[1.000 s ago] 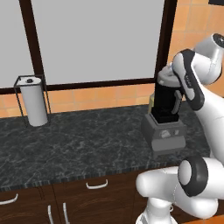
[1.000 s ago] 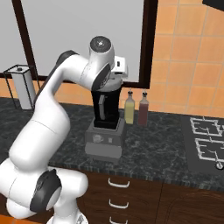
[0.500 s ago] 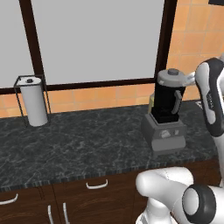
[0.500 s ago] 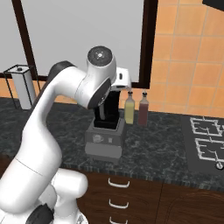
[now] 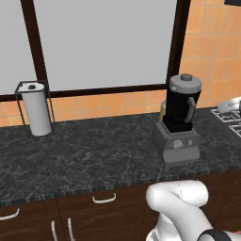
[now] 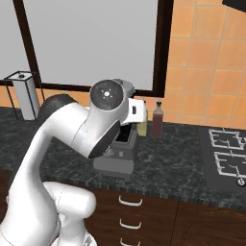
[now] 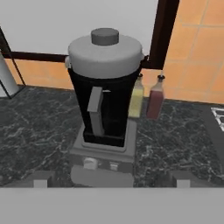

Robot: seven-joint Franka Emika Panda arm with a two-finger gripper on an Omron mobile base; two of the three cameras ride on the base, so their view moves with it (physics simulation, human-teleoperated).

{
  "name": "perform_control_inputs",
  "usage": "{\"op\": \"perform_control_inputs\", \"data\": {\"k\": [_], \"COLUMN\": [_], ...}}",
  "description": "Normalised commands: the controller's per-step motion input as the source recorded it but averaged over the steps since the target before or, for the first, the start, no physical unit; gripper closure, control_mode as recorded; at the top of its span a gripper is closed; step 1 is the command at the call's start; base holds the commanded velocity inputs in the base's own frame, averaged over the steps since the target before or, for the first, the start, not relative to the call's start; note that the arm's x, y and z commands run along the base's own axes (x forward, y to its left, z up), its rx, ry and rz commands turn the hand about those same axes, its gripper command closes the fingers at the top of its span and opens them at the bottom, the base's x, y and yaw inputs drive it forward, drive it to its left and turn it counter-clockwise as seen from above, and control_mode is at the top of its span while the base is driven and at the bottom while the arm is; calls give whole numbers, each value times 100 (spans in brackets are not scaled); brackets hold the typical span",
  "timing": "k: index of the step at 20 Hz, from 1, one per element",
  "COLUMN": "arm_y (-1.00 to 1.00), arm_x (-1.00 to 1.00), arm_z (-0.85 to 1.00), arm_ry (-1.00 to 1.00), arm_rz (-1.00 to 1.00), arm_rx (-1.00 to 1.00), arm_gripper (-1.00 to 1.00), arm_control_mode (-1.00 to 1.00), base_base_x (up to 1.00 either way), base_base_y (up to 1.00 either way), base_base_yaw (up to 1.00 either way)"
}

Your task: Close the lid blender by securely placing the lid on top.

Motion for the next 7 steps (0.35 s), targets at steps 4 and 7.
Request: {"op": "perform_control_inputs", "data": {"k": [4, 7], "arm_y": [-28, -42], "arm_x": [-65, -62], "arm_z": [-42, -45], "arm_ry": [-28, -29], "arm_rz": [5, 8], "arm_rx": [1, 1], "arm_gripper": [-100, -100], "arm_control_mode": [-100, -100], "base_base_x": [0, 0], "base_base_y": [0, 0], "base_base_yaw": [0, 0]}}
